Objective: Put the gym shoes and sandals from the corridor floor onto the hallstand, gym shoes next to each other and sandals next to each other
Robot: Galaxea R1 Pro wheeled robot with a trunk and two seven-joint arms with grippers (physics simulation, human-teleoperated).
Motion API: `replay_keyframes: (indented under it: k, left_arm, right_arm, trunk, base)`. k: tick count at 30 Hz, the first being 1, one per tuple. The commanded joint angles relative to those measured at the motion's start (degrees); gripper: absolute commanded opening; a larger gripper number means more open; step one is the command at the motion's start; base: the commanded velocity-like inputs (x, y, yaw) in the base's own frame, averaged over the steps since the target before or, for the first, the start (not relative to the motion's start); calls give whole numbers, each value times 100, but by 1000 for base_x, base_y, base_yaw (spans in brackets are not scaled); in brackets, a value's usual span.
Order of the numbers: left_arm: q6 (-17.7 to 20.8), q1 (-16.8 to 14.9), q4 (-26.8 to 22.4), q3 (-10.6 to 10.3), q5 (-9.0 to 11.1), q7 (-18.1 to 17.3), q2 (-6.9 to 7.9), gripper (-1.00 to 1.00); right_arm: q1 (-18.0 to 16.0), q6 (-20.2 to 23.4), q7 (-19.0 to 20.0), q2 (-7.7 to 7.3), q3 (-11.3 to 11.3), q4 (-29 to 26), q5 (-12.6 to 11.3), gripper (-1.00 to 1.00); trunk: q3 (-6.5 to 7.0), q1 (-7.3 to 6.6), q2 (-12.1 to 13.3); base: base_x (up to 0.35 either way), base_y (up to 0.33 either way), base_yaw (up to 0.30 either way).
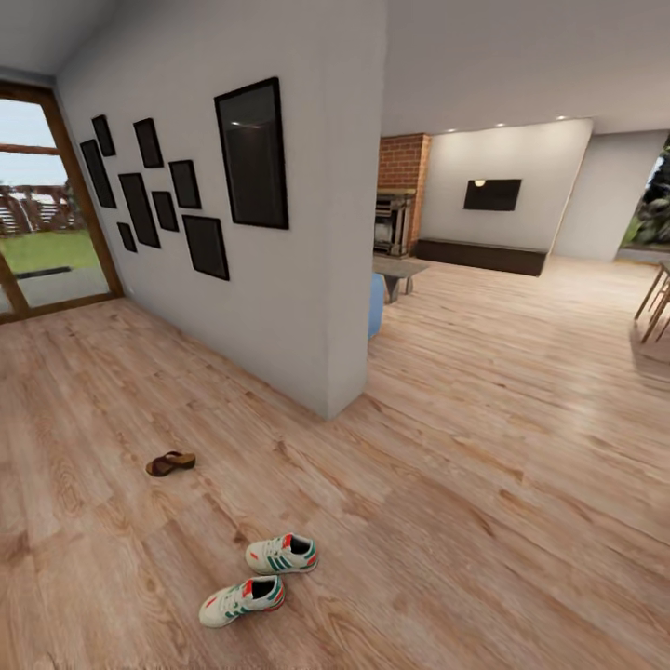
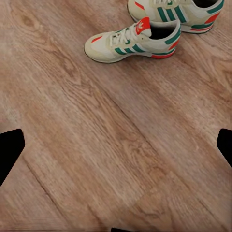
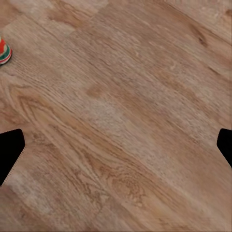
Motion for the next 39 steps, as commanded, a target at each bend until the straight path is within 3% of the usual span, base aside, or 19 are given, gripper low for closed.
replay_keyframes:
  k: [1,12,39]
  left_arm:
    - [-18,-6,6,-12,43,-2,0,100]
    - [-18,-9,6,-12,34,-2,0,100]
    - [-18,-9,6,-12,35,-2,4,100]
  right_arm:
    - [-2,-17,-2,0,-4,1,3,100]
    - [-2,-23,-2,2,3,1,3,100]
    - [-2,-23,-2,9,24,1,11,100]
  trunk:
    - [-10,0,-3]
    - [-57,0,-3]
    - [-174,0,-3]
  base:
    - [0,0,267]
    - [0,-10,267]
    - [0,-255,267]
